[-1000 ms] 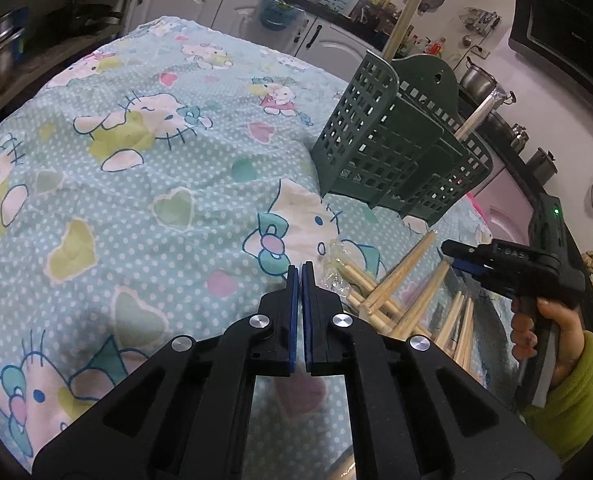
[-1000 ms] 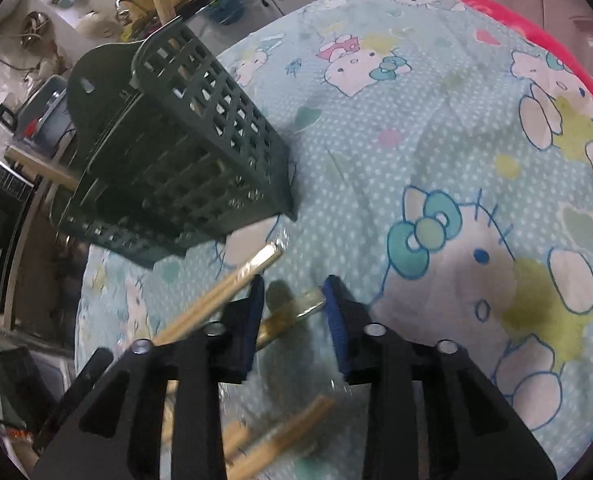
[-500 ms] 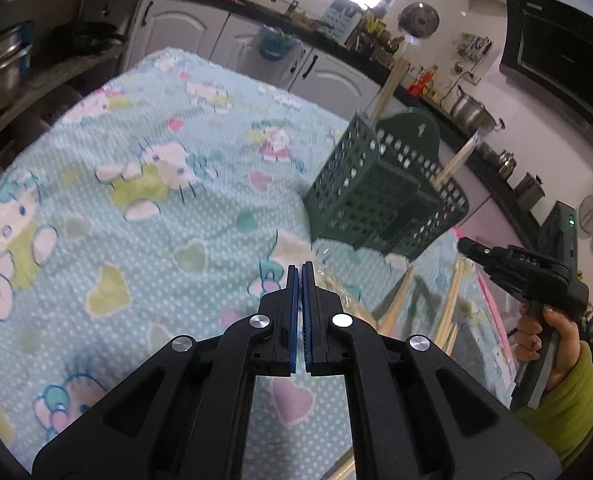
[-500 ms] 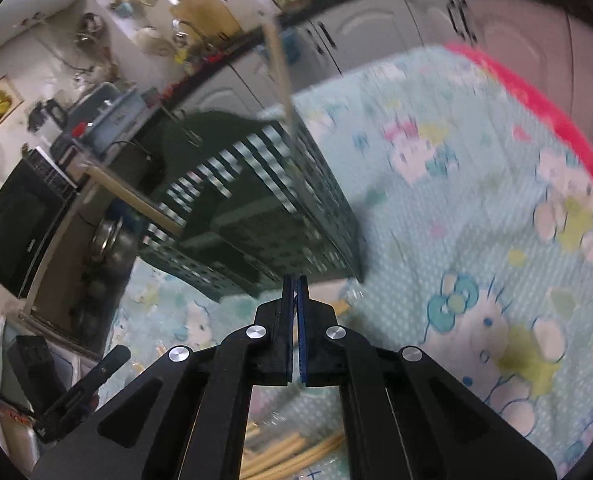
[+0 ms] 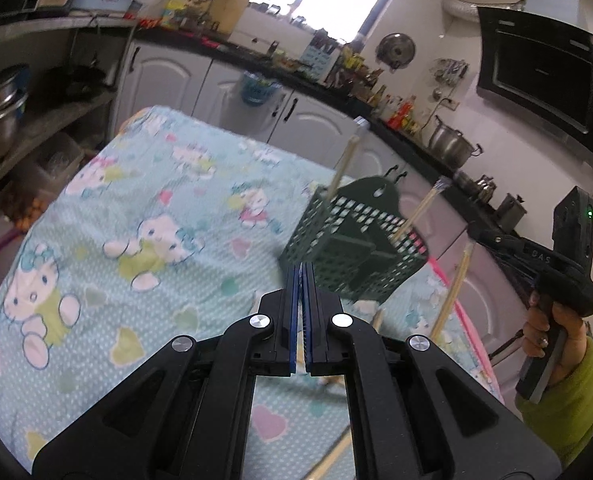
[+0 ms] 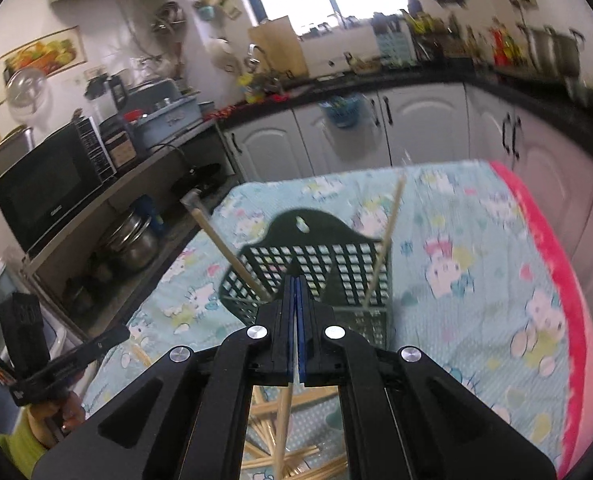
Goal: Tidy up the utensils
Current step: 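Lift both held chopsticks and carry them above the green caddy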
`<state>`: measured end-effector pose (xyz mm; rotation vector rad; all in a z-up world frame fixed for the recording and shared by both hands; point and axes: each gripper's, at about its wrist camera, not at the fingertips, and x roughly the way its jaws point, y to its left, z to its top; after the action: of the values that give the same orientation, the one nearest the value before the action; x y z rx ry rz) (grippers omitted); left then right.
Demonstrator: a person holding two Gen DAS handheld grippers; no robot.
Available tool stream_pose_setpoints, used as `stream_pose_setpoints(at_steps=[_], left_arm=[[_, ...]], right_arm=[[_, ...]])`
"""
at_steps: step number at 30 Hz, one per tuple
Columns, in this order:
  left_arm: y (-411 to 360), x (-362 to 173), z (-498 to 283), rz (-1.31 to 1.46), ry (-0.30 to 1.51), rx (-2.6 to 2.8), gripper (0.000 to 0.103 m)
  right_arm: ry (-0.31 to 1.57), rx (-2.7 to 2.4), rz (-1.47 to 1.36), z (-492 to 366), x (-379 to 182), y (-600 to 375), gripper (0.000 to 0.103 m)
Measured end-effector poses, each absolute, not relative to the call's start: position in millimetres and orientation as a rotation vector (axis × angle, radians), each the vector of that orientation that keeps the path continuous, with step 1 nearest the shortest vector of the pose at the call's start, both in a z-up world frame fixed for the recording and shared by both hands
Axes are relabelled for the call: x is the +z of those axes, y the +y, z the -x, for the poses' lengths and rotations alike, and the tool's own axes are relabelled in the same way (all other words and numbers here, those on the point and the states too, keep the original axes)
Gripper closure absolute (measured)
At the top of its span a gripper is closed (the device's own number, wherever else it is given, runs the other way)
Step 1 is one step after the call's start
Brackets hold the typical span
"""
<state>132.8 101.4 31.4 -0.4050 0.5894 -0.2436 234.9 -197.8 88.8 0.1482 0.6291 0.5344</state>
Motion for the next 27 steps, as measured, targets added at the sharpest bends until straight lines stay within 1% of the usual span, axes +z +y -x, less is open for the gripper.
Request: stream_pose_setpoints(at_steps=[13,27], left_arm=[[57,86,-143,0.317,0.513,-0.382,0.103],[24,140,-163,0.251,0.428,-0.453,0.103]], right_arm=[[0.528,0.591,-0.068,-212,133,-178,0.102],[0.419,0.575,-0.06,-220,174,-182,0.102]])
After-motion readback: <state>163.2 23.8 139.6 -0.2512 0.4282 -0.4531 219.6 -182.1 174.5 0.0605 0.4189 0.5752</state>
